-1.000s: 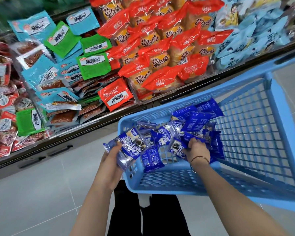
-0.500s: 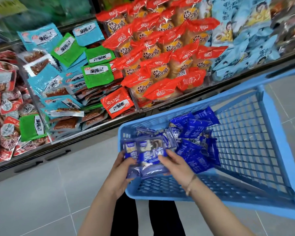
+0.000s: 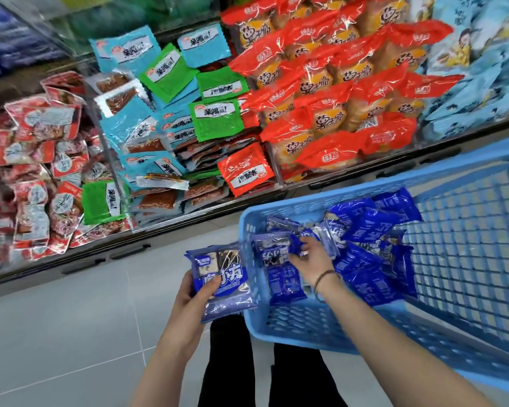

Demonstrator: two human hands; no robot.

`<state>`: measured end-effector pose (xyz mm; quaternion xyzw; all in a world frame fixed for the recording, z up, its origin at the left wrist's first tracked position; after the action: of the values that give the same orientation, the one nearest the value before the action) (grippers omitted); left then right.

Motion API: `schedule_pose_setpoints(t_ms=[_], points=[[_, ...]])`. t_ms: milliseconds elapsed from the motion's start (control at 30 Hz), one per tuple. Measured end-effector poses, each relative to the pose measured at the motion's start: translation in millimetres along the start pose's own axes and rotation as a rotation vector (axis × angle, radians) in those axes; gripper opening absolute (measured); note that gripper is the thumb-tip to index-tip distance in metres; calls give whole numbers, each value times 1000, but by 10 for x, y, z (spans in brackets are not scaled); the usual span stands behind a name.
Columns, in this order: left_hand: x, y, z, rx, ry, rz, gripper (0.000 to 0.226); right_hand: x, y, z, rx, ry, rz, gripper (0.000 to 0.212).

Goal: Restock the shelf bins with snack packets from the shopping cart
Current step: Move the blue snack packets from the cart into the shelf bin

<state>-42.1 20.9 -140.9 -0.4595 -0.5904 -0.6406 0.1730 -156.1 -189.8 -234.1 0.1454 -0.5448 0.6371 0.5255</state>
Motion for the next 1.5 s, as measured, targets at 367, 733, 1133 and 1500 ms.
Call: schedule_pose_setpoints(t_ms=[367,733,1133,1500], points=[[-93,-153,82,33,51,23,27,-214,1,-235,438,242,200,46],[-28,-124,16,-6,64,-30,32,257,328,68,-719,-87,-171,56],[-50,-125,63,-3,83,-9,28,599,-60,650,-510,-55,85,18],[686,351,235,146,140,-38,25,1371,-670,910,-964,-206,-105,25]])
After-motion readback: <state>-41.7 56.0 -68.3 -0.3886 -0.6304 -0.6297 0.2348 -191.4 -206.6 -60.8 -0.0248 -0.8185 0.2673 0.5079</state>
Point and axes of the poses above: each hand's wrist, its own x-axis away from the middle knuckle, its own z-axis out of the back of the hand, y = z × x, the point moved 3 cm from there along -x, towards the middle knuckle, and after that the axes turned 2 degrees about -x, right-handed, at the moved point
